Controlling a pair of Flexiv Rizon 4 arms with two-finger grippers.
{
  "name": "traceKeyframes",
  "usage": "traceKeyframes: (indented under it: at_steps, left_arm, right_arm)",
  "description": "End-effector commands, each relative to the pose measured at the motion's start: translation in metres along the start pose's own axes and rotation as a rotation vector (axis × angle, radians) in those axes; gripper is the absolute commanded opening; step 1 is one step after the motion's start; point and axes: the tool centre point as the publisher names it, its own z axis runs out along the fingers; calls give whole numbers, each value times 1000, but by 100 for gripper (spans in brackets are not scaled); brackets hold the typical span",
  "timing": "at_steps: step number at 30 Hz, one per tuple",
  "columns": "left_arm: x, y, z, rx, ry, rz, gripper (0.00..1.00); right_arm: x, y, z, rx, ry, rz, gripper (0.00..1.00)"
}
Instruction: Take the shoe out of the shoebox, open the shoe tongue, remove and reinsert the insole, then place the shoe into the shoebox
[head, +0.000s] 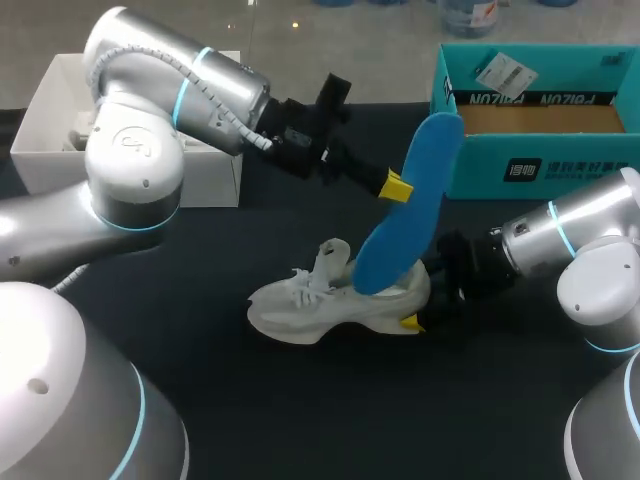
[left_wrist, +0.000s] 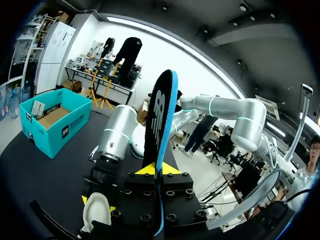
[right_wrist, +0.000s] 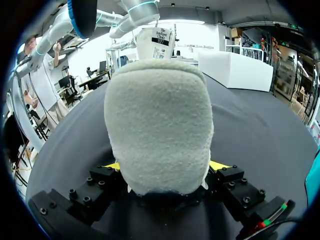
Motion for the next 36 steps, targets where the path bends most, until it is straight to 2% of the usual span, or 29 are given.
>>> traceKeyframes:
  at_steps: [1, 14, 19, 34, 36]
  left_arm:
    - [21, -2, -17, 29, 31, -45, 0]
    - [93, -36, -52, 165, 263, -193, 0]
    - [117, -43, -66, 183, 265, -143, 0]
    - [120, -44, -67, 186, 260, -122, 0]
    - [123, -39, -65, 215, 278, -158, 0]
  right_arm:
    - [2, -3, 5, 2, -3, 0, 0]
    - [2, -3, 5, 2, -3, 0, 0]
    - [2, -3, 5, 2, -3, 0, 0]
    - [2, -3, 5, 2, -3, 0, 0]
    - [2, -3, 5, 2, -3, 0, 0]
